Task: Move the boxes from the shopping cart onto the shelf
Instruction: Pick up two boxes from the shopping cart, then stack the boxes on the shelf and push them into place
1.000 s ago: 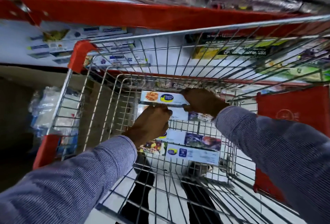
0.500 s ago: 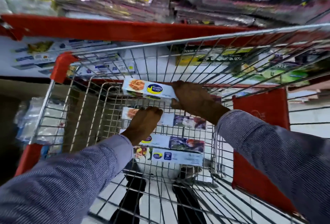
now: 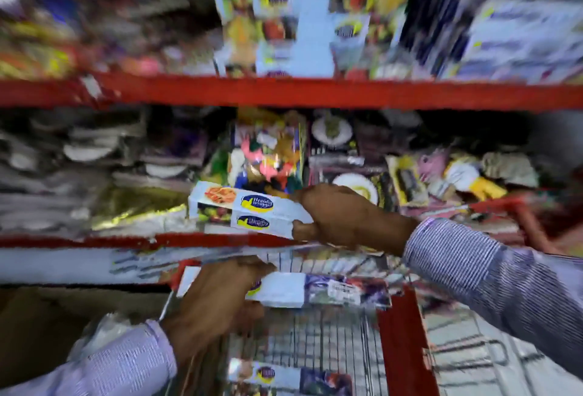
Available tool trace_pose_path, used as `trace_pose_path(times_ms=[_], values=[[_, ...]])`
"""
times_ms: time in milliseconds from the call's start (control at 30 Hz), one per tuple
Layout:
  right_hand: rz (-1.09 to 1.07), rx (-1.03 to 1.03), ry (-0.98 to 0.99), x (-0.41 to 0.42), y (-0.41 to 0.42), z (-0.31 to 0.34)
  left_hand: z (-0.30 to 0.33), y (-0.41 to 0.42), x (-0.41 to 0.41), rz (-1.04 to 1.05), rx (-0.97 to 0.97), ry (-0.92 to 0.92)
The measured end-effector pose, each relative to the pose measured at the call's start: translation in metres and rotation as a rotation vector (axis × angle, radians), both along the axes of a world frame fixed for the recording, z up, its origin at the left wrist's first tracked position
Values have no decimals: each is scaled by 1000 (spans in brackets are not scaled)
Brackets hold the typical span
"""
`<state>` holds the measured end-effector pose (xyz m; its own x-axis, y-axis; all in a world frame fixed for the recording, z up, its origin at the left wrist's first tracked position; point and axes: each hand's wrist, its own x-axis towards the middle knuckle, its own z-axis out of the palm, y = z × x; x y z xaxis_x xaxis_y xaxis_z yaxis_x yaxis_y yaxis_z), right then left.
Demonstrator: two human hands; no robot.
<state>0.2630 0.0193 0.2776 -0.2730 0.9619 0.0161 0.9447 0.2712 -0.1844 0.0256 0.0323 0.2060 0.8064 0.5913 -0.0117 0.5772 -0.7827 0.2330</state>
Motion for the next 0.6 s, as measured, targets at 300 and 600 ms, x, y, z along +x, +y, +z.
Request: trace_pose_path(times_ms=[300, 600], values=[[-39, 210, -76, 7, 9, 186, 176, 36, 22, 110, 222, -156], [-137, 246, -102, 41, 60, 249, 271, 74, 63, 79, 257, -245]])
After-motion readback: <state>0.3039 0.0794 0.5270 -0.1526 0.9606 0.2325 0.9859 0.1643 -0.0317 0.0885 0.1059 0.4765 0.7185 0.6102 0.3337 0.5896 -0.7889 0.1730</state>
